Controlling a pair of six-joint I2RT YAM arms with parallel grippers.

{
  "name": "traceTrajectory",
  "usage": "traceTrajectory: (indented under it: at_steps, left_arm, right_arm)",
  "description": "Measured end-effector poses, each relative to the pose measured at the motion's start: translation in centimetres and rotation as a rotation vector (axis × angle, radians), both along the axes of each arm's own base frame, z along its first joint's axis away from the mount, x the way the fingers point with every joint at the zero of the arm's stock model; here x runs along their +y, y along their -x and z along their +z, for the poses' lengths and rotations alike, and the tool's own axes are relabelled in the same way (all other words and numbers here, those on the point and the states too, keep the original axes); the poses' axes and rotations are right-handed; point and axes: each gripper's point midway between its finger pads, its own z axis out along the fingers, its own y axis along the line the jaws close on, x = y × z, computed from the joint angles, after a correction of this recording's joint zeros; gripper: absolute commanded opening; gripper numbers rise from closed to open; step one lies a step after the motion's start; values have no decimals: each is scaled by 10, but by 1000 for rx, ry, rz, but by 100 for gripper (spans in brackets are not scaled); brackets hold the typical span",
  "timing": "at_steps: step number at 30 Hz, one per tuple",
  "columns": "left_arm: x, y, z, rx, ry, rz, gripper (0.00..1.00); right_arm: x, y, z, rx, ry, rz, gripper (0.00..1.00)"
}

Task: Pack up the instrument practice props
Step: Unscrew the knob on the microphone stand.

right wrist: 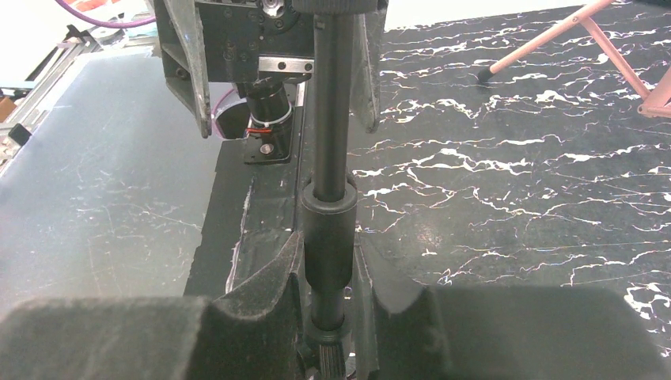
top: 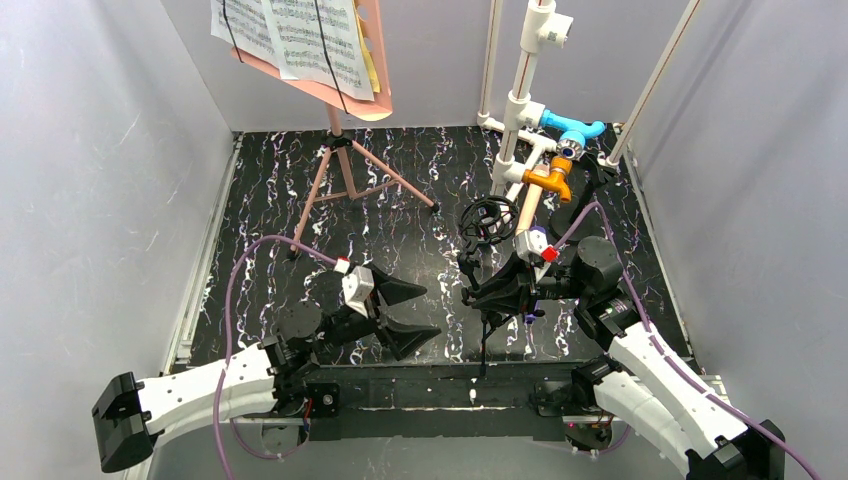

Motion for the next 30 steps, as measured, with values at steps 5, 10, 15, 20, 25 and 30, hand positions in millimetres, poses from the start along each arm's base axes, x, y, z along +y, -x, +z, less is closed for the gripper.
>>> traceTrajectory:
  at_steps: [5, 10, 15, 20, 25, 30]
  left_arm:
    - [-2, 0, -2, -47, -25, -7, 98]
    - [-2, 0, -1, -84, -33, -8, 98]
    - [-1, 0, 0, -121, -41, -9, 98]
    - [-2, 0, 5, -157, -44, -13, 98]
    - [-7, -1, 7, -176, -55, -21, 98]
    - [-10, -2, 3, -186, -78, -28, 98]
  right_arm:
    - [0, 0, 0, 1, 0, 0, 1]
    - [0, 0, 0, 1, 0, 1, 1]
    - [0, 1, 0, 2, 0, 3, 1]
    - [0, 1, 0, 6, 0, 6, 1]
    - [0, 2, 0, 11, 0, 11, 1]
    - [0, 3, 0, 15, 0, 15, 1]
